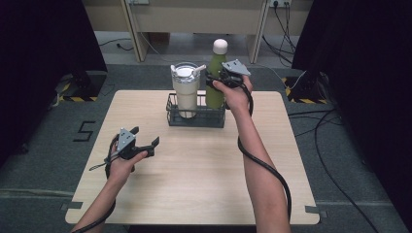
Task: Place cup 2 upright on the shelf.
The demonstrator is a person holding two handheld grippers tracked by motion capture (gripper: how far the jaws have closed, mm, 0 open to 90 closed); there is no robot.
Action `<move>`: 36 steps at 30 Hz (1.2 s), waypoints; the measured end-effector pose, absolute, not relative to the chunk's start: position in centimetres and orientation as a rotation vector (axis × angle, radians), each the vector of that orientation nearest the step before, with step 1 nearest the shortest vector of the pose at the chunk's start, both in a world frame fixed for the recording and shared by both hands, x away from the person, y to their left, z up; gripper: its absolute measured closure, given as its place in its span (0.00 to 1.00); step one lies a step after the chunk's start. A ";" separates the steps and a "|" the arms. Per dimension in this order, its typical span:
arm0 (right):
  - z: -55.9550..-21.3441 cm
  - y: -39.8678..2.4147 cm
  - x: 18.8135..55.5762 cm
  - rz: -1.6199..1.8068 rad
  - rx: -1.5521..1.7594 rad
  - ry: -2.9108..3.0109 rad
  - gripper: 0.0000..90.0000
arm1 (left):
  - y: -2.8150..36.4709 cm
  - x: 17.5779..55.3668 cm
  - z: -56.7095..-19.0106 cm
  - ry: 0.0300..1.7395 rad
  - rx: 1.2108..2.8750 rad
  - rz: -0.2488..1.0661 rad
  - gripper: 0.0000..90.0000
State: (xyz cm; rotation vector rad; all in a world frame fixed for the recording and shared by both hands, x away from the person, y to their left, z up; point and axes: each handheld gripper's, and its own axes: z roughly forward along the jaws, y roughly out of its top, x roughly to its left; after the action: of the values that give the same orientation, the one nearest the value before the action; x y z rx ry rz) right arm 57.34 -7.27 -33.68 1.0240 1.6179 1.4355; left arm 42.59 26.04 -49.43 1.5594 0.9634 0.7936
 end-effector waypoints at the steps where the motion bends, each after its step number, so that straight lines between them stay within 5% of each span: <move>1: -33.7 -7.3 57.4 1.434 1.023 1.620 0.27 | 26.0 42.6 -49.4 0.963 1.559 0.793 0.06; 36: -36.3 -6.9 58.4 1.384 1.071 1.675 0.27 | 26.0 42.6 -49.5 0.962 1.562 0.793 0.06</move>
State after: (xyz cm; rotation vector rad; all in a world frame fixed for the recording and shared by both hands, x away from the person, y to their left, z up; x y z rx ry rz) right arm 58.37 -6.86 -36.33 1.0709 1.6747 1.3845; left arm 42.58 25.96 -49.50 1.5619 0.9616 0.7930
